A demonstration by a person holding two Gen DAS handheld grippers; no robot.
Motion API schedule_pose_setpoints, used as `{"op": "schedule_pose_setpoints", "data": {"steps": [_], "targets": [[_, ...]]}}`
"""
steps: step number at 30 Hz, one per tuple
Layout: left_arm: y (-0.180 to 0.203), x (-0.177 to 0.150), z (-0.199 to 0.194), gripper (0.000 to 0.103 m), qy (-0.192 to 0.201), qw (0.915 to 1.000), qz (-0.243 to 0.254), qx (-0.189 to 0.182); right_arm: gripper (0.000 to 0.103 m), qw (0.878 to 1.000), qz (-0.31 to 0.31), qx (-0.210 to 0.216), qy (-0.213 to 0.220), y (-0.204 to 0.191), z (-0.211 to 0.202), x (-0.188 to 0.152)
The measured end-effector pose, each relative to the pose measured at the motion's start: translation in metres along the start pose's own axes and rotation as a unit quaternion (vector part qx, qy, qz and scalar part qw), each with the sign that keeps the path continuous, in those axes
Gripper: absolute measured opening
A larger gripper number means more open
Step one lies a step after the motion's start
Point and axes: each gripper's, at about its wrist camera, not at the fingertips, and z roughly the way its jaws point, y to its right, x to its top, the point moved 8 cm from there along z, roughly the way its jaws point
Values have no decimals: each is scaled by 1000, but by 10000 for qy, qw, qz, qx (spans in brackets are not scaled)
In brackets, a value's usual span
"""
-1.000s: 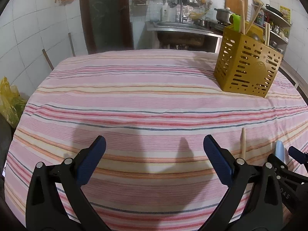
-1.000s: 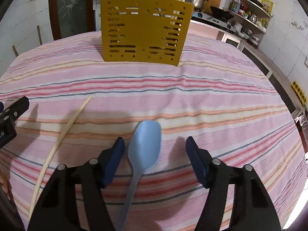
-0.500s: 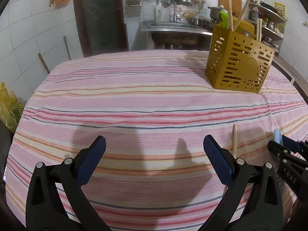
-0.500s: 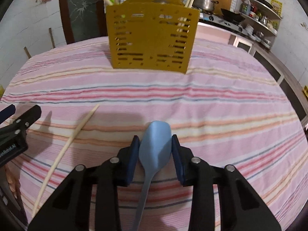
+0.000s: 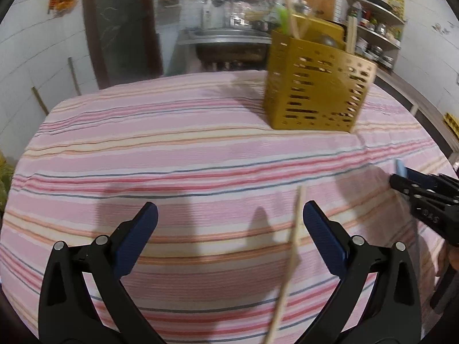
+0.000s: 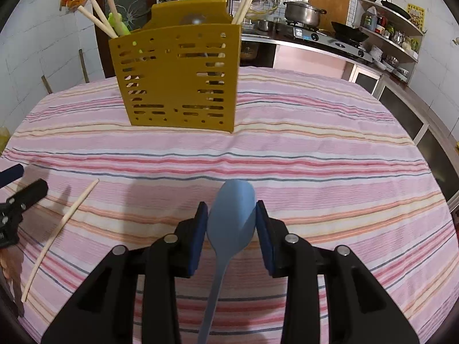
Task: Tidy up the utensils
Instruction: 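Grasp the loose wooden chopstick on the cloth with the left tool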
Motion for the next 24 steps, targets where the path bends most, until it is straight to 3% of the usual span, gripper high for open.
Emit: {"op": "schedule_pose_setpoints", "data": {"steps": [5,12,15,20,24], "targets": [[25,-6,8,95,-233,9990,362,-143,34,9999,17,79,-104,-1,11,-8],[44,-20,29,46,-804,9946,520,-412,34,9999,27,129,-107,0,14,-7],[46,-20,32,43,-820,9947,483,-400,34,9998,26,135,-110,-1,15,-7],[44,-14,39,18,-835,9955,307,-334,34,9998,-7,169,-85,-4,15,-6],[32,-9,42,5,-924,9948,-104,-415,34,9998,-36,198,-50,-8,13,-4]]}}
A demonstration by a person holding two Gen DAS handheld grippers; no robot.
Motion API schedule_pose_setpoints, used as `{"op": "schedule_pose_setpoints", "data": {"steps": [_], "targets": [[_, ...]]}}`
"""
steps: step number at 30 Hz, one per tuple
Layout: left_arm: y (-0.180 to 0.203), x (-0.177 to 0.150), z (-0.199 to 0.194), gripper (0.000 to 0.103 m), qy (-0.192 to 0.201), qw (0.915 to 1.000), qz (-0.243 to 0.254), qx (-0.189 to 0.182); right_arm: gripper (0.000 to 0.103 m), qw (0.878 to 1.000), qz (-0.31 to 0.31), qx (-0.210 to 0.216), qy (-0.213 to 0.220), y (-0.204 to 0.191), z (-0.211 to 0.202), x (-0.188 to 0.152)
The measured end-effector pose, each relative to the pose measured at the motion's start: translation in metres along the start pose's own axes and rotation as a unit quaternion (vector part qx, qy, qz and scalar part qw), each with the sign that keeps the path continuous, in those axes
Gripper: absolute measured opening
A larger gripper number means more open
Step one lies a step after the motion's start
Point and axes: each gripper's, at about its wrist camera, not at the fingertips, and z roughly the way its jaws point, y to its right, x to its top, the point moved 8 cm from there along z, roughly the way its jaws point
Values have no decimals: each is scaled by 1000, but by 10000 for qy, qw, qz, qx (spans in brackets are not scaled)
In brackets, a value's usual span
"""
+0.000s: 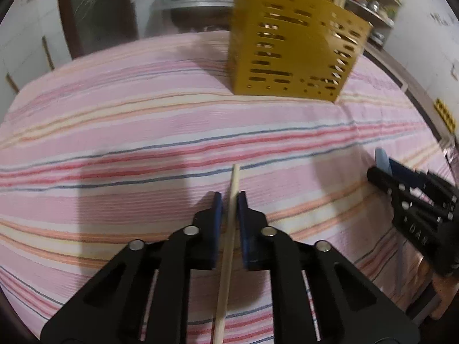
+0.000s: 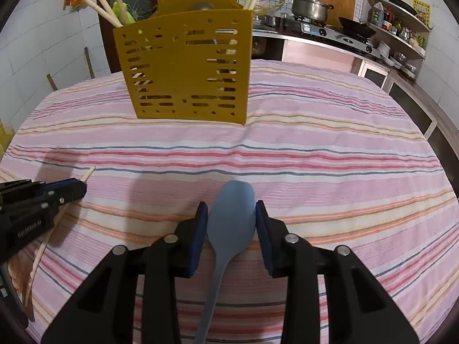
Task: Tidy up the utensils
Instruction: 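Grasp the loose wooden chopstick on the cloth with the left tool, then lift the blue spoon and chopstick and carry them over the yellow caddy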
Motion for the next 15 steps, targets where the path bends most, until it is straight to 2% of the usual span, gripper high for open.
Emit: {"op": "schedule_pose_setpoints", "data": {"steps": [8,15], "targets": [[-4,3,-7,5,170,9997,-185,28,34,9998,-71,45,171,-5,-8,6],[-11,15,-48,4,933,9949,-363,117,34,9988,-21,84,490,-2,-24,12]]}}
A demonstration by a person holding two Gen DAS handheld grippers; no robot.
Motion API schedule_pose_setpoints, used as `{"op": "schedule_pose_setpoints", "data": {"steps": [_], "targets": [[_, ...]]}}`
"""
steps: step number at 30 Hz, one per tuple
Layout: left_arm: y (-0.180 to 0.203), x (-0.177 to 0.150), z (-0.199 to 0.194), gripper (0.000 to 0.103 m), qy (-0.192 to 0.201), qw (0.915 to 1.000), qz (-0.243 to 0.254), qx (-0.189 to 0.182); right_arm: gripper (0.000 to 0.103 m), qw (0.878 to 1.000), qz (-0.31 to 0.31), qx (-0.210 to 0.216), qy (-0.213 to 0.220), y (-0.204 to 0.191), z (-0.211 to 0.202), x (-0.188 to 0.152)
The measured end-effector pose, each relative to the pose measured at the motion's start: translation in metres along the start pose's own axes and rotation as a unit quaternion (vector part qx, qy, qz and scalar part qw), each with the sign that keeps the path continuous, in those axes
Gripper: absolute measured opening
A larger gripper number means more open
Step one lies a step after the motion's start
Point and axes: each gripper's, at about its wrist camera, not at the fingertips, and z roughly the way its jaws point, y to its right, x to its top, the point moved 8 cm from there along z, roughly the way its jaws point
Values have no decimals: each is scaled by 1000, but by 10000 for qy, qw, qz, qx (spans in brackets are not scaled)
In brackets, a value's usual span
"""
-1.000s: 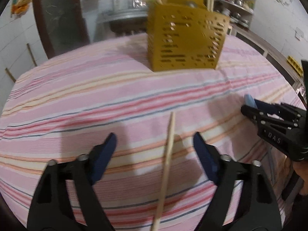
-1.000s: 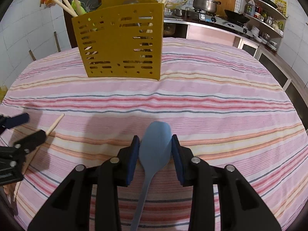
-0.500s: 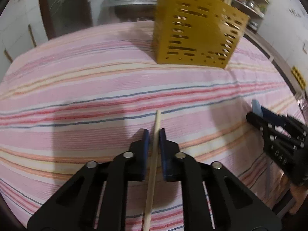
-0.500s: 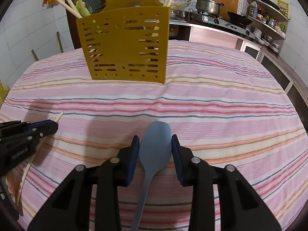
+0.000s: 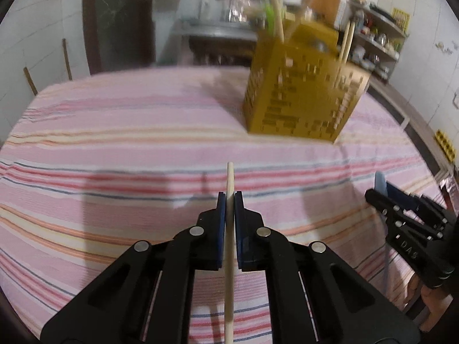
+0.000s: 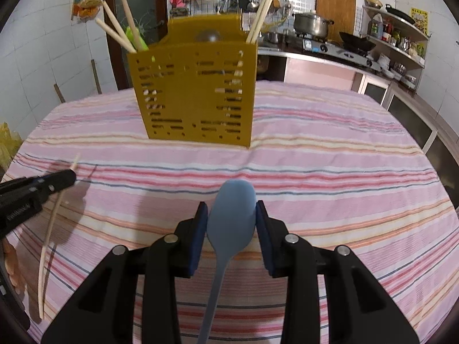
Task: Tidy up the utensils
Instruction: 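Lift the blue spoon and chopstick and carry them over the yellow caddy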
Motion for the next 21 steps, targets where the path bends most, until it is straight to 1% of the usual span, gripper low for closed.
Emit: {"op": "schedule_pose_setpoints", "data": {"steps": [3,5,8,12,15,18,21], "targets": [[-2,11,-24,4,483,9987,39,168,34,9998,5,-5,214,1,-10,6],[-2,16,-39,4,737,9969,51,255,34,9992,47,2,390,4,-19,10],[-3,21,-61,4,1084,9937,13,287,34,9980,102,38,626,6,-31,15],[-5,24,-91,4,1592,9864,-28,408,34,9952,21,-22,978,4,-48,18],[-7,23,-104,4,1804,9823,-41,502,34,9929,-26,-40,1188,2,-59,19],[-8,19,-113,5,1911,9799,-47,563,34,9910,-28,-37,1339,1,-66,20],[-9,15,-122,5,2073,9758,-43,697,34,9893,-44,-12,1461,-1,-72,21]]}}
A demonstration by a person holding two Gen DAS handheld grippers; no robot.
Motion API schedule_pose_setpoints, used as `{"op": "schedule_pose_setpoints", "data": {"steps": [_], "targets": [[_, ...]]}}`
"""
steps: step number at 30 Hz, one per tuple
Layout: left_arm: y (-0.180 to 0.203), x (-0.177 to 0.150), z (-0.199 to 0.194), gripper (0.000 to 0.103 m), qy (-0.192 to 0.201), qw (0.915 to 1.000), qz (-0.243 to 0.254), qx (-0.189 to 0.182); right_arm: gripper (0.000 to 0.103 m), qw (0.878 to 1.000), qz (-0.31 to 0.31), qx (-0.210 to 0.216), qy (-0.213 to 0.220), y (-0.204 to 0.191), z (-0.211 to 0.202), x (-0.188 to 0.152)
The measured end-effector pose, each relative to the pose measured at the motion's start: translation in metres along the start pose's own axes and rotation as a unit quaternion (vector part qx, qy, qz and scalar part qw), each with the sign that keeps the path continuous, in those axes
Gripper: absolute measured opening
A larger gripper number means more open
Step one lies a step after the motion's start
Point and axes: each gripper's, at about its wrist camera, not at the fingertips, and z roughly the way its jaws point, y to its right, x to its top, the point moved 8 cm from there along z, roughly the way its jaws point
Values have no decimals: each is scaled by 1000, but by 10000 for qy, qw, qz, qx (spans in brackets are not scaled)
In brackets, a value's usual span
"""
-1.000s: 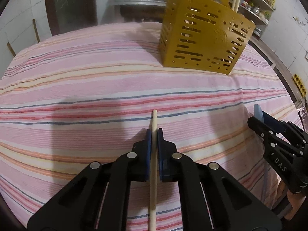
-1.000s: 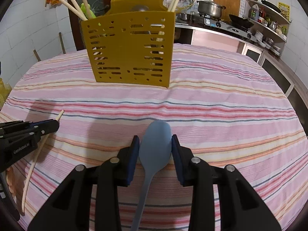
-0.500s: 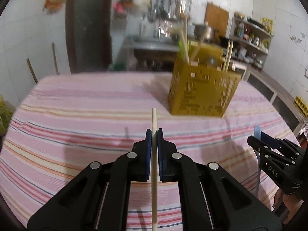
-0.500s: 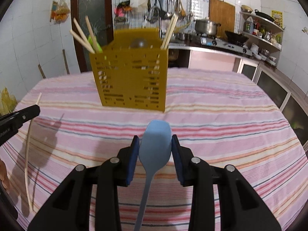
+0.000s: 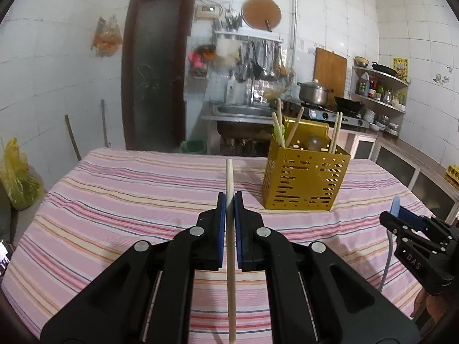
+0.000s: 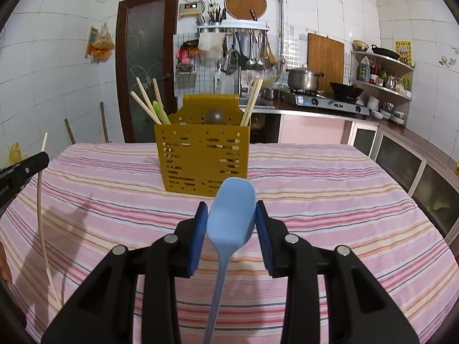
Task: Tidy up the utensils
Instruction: 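Lift the blue spoon and chopstick and carry them over the yellow caddy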
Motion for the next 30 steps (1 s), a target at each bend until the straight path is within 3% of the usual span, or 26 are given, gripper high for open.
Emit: {"op": "schedule_pose_setpoints", "data": {"steps": [17,30], "targets": [[-1,14,-33,4,484,9987,-1,145,33,9988,-94,8,490,6,-18,22],[1,27,-33,5,568,9983,-12,92,32,9987,-170,46,482,4,-10,25]]}}
